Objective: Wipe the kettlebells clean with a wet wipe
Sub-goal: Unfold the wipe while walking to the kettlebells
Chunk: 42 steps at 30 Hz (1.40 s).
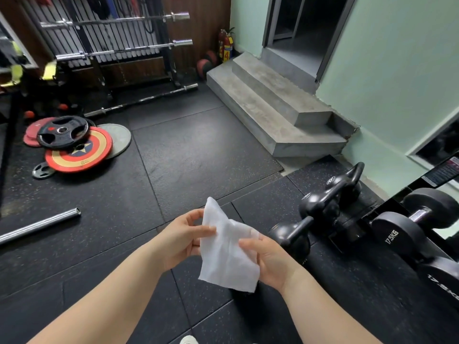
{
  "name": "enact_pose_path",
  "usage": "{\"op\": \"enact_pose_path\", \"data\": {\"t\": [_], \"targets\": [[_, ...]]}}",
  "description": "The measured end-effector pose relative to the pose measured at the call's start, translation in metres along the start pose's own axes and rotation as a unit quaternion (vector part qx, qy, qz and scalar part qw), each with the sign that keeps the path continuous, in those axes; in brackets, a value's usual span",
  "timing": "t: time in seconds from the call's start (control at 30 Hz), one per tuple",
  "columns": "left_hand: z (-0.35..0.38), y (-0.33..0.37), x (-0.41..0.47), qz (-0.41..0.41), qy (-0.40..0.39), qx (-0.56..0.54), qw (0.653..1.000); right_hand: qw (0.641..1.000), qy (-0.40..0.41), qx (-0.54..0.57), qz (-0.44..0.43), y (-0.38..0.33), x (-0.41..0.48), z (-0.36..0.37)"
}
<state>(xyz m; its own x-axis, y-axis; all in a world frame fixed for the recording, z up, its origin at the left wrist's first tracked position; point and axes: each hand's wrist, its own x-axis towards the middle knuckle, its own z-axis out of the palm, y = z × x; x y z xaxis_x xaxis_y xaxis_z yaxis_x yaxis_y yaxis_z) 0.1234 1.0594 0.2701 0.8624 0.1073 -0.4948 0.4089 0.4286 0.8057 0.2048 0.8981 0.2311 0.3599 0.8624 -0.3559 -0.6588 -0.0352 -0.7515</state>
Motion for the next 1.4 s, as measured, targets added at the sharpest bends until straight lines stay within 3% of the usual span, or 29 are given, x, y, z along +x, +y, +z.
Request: {"op": "enact_pose_path", "data": {"t": [0.13,0.2,0.3,0.47,0.63,0.7,0.77,0.83,1.0,1.13,1.3,1.4], "targets": [[-0.001,0.011,-0.001,0.042,-0.020,0.013,0.999,0.992,0.120,0.018,-0.033,-0.012,-0.002,-0.008],[0.002,0.021,-0.002,0.082,-0.046,0.042,0.995,0.990,0.114,0.039,-0.079,-0.026,-0.006,-0.009],[0.007,0.029,-0.004,0.107,-0.067,0.170,0.977,0.988,0.112,-0.005,-0.108,-0.038,-0.014,-0.012],[0.006,0.022,0.012,0.086,0.004,0.374,0.923,0.965,0.162,-0.165,-0.122,-0.037,-0.019,-0.018],[0.011,0.020,0.022,0.072,-0.018,0.452,0.889,0.940,0.176,-0.283,-0.073,-0.032,-0.021,-0.034],[0.017,0.016,0.024,0.105,-0.017,0.479,0.872,0.935,0.179,-0.300,-0.056,-0.037,-0.025,-0.040],[0.024,0.010,0.030,0.174,-0.014,0.538,0.825,0.927,0.194,-0.315,-0.062,-0.042,-0.028,-0.043],[0.030,0.003,0.036,0.215,-0.012,0.556,0.803,0.910,0.188,-0.363,-0.068,-0.042,-0.024,-0.047],[0.045,-0.013,0.057,0.169,0.034,0.524,0.834,0.884,0.153,-0.441,-0.021,-0.034,-0.005,-0.054],[0.054,-0.028,0.066,0.134,0.053,0.468,0.872,0.910,0.117,-0.399,0.011,-0.021,-0.010,-0.067],[0.063,-0.042,0.083,0.106,0.029,0.456,0.883,0.890,0.201,-0.409,0.021,-0.007,-0.012,-0.080],[0.053,-0.044,0.101,0.114,0.024,0.474,0.873,0.894,0.241,-0.377,0.033,-0.002,-0.013,-0.083]]}}
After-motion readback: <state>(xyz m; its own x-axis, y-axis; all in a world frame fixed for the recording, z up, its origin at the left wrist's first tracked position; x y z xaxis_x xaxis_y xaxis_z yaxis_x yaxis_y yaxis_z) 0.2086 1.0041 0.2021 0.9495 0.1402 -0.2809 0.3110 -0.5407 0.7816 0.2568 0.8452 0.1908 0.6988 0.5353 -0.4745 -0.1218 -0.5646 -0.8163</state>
